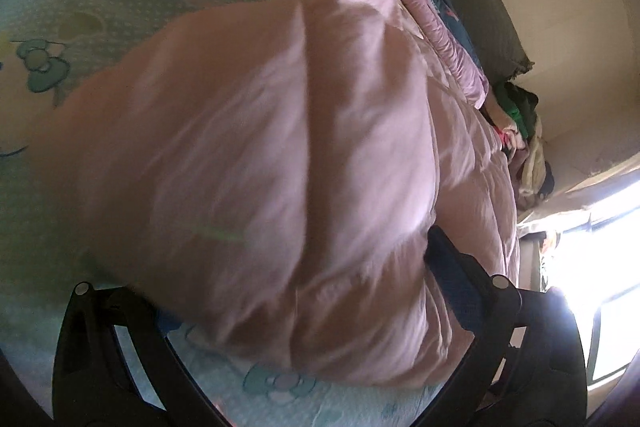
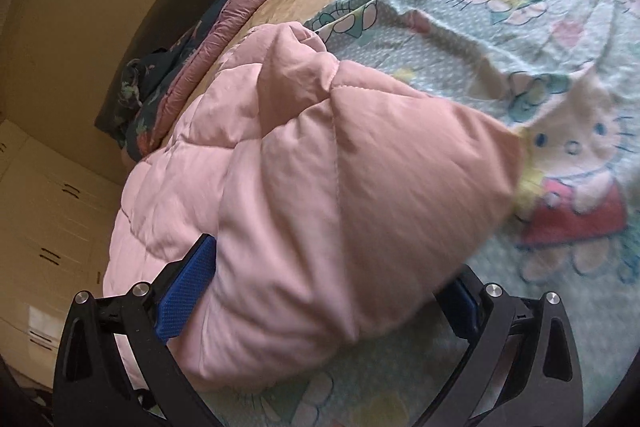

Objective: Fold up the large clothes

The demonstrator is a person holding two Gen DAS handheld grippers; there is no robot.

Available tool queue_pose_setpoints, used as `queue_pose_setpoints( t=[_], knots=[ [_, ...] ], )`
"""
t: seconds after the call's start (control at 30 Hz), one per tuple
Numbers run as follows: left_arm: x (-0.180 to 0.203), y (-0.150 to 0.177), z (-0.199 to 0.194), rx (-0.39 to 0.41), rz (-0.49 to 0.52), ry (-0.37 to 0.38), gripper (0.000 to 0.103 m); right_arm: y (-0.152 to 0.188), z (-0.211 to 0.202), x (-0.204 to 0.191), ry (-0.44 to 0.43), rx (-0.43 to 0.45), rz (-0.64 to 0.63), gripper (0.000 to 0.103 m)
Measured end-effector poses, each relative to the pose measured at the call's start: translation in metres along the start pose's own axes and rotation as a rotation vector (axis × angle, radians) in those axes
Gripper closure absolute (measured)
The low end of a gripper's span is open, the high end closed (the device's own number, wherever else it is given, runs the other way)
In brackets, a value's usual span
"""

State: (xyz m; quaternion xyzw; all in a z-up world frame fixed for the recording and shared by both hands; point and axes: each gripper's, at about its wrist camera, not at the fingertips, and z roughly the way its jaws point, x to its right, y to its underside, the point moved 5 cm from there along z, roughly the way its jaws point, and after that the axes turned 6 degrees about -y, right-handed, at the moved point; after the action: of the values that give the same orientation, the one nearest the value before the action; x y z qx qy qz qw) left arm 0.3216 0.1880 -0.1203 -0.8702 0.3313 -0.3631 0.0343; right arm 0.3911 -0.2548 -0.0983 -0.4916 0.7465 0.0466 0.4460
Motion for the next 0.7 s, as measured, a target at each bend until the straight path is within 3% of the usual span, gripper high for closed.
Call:
queue_pose_setpoints(
  t=[0.2,0.3,0.43,0.53,0.7],
  knots=[
    [0.005,-0.005,0.006,0.024,0.016,0.014,0.008,-0.006,0.011,-0.004,-0.054,0.015,-0.013,0.005],
    [0.008,-0.007,0.006,0.040,0.035,0.008,0.011,-0.008,0.013,-0.009,-0.078,0.026,-0.036,0.020],
    [0.017,-0.007,-0.001,0.070,0.090,-0.017,0.026,-0.008,0.012,-0.020,-0.098,0.037,-0.089,0.040],
    [0.027,-0.007,-0.007,0.097,0.149,-0.049,0.041,-0.009,0.009,-0.030,-0.086,0.039,-0.151,0.048],
    [0.050,-0.006,-0.019,0.139,0.253,-0.104,0.058,-0.010,0.004,-0.054,-0.037,0.039,-0.286,0.059]
  ],
)
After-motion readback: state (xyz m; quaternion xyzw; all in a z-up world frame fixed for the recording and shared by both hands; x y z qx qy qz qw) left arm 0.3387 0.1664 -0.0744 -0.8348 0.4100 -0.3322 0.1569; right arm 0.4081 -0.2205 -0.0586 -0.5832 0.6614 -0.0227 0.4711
